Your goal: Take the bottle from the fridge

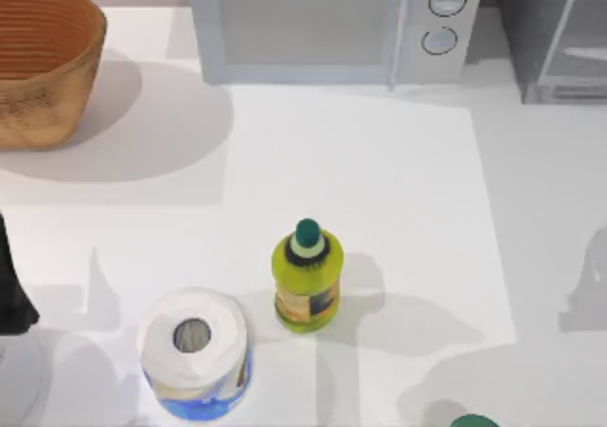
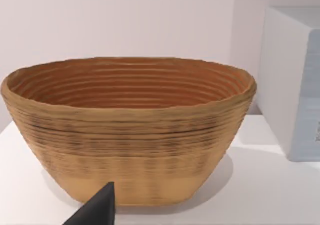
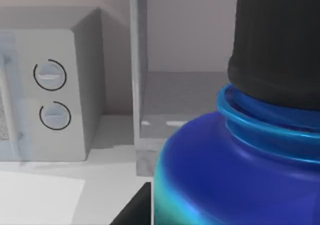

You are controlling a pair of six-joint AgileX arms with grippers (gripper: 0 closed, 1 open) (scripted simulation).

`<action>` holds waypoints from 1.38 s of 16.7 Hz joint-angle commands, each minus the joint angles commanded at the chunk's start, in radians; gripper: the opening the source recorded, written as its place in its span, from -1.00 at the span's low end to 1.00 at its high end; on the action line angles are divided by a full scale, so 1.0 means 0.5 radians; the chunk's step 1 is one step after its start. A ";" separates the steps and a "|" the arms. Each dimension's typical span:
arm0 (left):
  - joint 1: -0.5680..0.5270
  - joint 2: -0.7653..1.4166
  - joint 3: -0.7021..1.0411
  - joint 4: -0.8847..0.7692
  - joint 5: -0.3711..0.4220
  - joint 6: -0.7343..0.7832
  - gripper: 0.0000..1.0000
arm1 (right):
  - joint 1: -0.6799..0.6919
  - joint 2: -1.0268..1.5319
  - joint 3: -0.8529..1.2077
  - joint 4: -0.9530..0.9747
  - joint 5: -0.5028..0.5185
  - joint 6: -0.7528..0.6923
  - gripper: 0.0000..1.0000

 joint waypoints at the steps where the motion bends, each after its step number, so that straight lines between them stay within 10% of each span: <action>1: 0.000 0.000 0.000 0.000 0.000 0.000 1.00 | 0.005 -0.025 -0.011 -0.018 0.004 -0.001 -1.00; 11: 0.000 0.000 0.000 0.000 0.000 0.000 1.00 | 0.138 0.188 0.047 0.190 0.142 -0.002 -1.00; 23: 0.000 0.000 0.000 0.000 0.000 0.000 1.00 | 1.247 2.339 0.375 1.847 1.284 0.022 -1.00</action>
